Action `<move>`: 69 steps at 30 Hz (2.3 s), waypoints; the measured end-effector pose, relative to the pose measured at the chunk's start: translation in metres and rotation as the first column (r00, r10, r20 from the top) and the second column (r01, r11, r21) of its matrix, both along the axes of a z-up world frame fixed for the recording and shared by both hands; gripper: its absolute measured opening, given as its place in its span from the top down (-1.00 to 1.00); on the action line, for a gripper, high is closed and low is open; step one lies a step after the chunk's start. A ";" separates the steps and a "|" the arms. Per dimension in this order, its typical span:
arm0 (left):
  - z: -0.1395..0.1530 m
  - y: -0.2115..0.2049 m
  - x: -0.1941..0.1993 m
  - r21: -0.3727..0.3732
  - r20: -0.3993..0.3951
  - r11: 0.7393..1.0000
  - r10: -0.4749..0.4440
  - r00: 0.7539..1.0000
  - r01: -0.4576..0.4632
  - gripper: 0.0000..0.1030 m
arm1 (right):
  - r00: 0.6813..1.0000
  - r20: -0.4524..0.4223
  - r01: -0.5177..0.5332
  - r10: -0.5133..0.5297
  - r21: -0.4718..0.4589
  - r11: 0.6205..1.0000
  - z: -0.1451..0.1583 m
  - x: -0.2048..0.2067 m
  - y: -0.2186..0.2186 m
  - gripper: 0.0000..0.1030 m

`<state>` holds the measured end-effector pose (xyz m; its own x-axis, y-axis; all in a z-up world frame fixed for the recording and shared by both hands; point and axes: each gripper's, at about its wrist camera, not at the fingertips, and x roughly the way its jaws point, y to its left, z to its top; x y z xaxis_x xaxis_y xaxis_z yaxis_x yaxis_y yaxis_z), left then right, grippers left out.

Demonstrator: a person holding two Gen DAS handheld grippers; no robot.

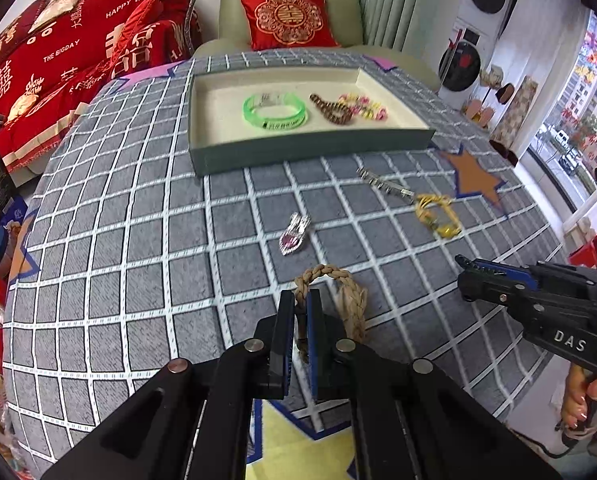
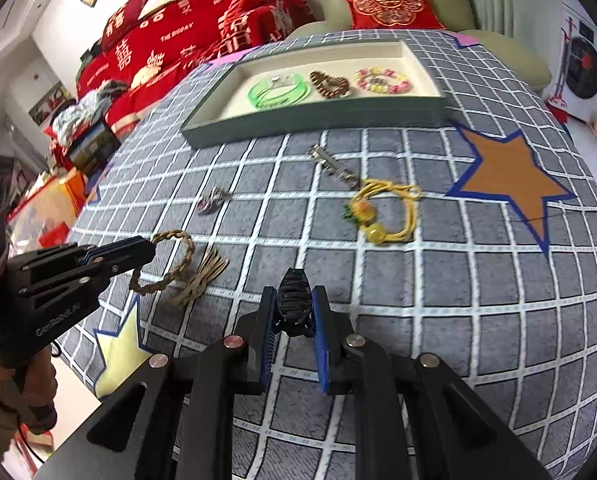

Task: Organize jewelry
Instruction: 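Lift the rope bracelet and black clip and carry both over the tray, then lower the clip and rope bracelet into the tray and open both tools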

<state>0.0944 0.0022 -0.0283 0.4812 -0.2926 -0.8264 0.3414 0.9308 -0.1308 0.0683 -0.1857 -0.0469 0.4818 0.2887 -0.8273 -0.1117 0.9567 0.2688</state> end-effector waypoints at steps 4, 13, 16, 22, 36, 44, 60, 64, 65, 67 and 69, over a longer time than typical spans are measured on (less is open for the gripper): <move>0.013 -0.002 0.003 -0.022 0.020 1.000 0.007 1.000 -0.006 0.68 | 1.000 0.011 0.021 -0.022 0.018 1.000 0.008 0.005 -0.010 0.63; 0.060 0.002 0.027 -0.079 0.105 0.995 0.070 0.992 -0.061 0.68 | 0.995 0.077 0.059 -0.060 0.027 0.998 0.048 0.032 -0.035 0.63; 0.072 0.004 0.041 -0.079 0.129 0.993 0.094 0.987 -0.084 0.68 | 0.992 0.109 0.066 -0.066 0.008 0.998 0.067 0.049 -0.041 0.63; 0.087 0.006 0.075 -0.100 0.144 0.987 0.140 0.980 -0.127 0.68 | 0.985 0.163 0.066 -0.063 -0.015 0.998 0.101 0.086 -0.052 0.63; 0.045 -0.015 0.156 -0.025 0.074 0.989 0.148 0.986 -0.146 0.68 | 0.988 0.137 0.080 -0.074 -0.044 0.996 0.084 0.184 -0.048 0.63; 0.000 -0.022 0.179 0.053 -0.008 0.991 0.123 0.992 -0.122 0.68 | 0.999 0.021 0.041 -0.040 -0.048 0.998 0.028 0.207 -0.035 0.63; -0.028 -0.040 0.204 0.134 0.028 0.981 0.140 0.990 -0.143 0.68 | 0.997 -0.031 0.063 -0.066 -0.075 0.995 -0.020 0.232 -0.032 0.63; -0.031 -0.045 0.201 0.174 0.058 0.975 0.133 0.989 -0.141 0.67 | 0.998 -0.018 0.054 -0.056 -0.094 0.994 -0.019 0.233 -0.029 0.63; -0.030 -0.045 0.201 0.174 0.056 0.975 0.133 0.989 -0.141 0.68 | 0.998 -0.019 0.056 -0.057 -0.092 0.994 -0.019 0.232 -0.030 0.63; -0.029 -0.045 0.201 0.155 0.046 0.978 0.134 0.990 -0.140 0.68 | 0.998 -0.021 0.057 -0.059 -0.087 0.995 -0.019 0.234 -0.029 0.62; -0.026 -0.045 0.200 0.153 0.053 0.978 0.137 0.989 -0.144 0.68 | 0.998 -0.021 0.063 -0.065 -0.082 0.995 -0.019 0.233 -0.030 0.57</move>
<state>0.2942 -0.0429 -0.0545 0.5438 -0.0889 -0.8345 0.2076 0.9777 0.0311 0.3016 -0.2160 -0.0660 0.4773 0.1887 -0.8582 -0.0437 0.9806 0.1913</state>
